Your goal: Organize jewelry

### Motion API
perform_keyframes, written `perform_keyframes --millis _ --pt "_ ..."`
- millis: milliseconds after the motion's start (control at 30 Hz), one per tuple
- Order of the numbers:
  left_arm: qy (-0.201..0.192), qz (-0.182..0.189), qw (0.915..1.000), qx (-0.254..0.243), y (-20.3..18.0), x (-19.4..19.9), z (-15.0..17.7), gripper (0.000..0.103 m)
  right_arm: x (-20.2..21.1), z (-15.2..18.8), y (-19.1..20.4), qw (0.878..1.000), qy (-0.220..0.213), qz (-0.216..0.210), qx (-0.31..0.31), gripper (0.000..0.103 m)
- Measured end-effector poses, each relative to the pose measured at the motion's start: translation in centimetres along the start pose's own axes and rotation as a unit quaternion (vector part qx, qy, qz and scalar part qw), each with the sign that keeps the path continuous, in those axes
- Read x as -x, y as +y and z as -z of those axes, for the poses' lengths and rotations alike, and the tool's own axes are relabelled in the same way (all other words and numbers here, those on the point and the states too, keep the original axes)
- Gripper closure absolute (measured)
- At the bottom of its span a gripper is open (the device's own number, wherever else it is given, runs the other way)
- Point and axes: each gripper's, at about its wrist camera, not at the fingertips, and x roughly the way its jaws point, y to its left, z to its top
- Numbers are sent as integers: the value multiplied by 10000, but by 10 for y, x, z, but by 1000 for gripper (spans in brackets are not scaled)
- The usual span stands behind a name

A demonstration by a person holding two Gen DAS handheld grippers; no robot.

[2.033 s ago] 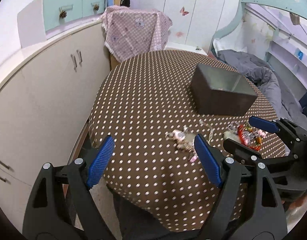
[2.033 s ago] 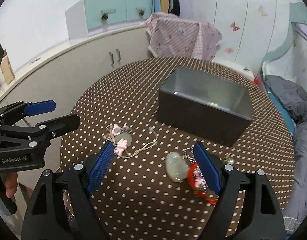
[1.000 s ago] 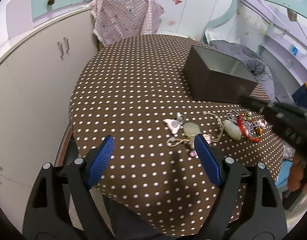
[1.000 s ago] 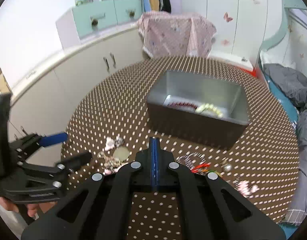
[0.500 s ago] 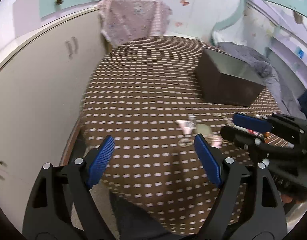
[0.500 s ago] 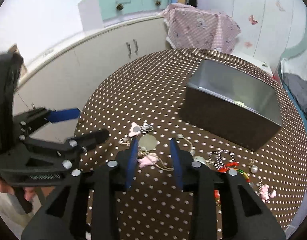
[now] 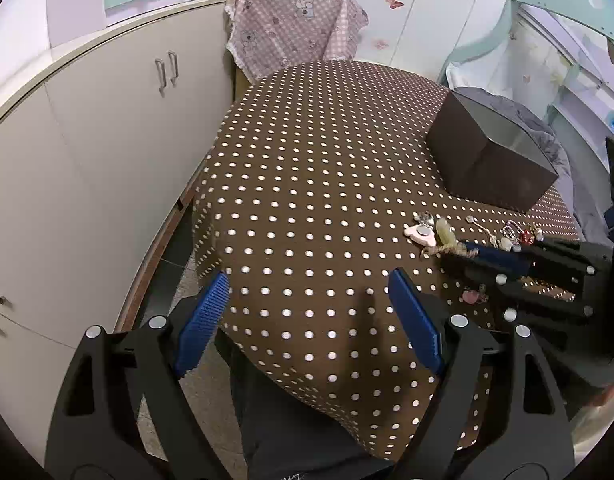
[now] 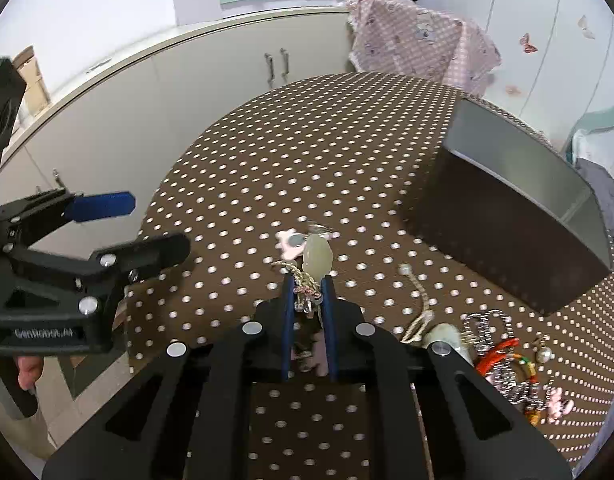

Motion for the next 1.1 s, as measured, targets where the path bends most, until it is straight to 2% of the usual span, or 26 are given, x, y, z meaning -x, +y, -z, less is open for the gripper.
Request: perform_keyframes --millis 100,267,400,600,733,833,967,1100 --pt "6 90 9999 -60 -6 -2 -1 22 10 -3 -7 9995 -150 -172 -226 93" --pt "-23 306 9993 -231 -22 -2 -5 22 31 -11 -18 9980 -454 -179 -399 93" --pt "-44 618 9973 -405 -38 -3 -7 22 58 -8 -31 9953 -780 47 -568 93" --pt "-130 1071 9894 -975 -73 -5 -5 23 87 4 -53 9901 -1068 305 -859 93" --pt "77 1133 9860 -1225 -93 -18 -3 46 88 15 -67 9877 -1034 423 -1098 93" --pt "243 1071 9844 -1372 -103 -26 0 69 87 20 -74 9865 -992 437 -1230 93" --pt "196 836 9842 -1548 -108 -25 2 80 89 28 -81 9853 -988 433 -1323 93" --pt "146 864 9849 -1495 -107 -22 0 91 90 32 -81 9847 -1014 403 -1355 93"
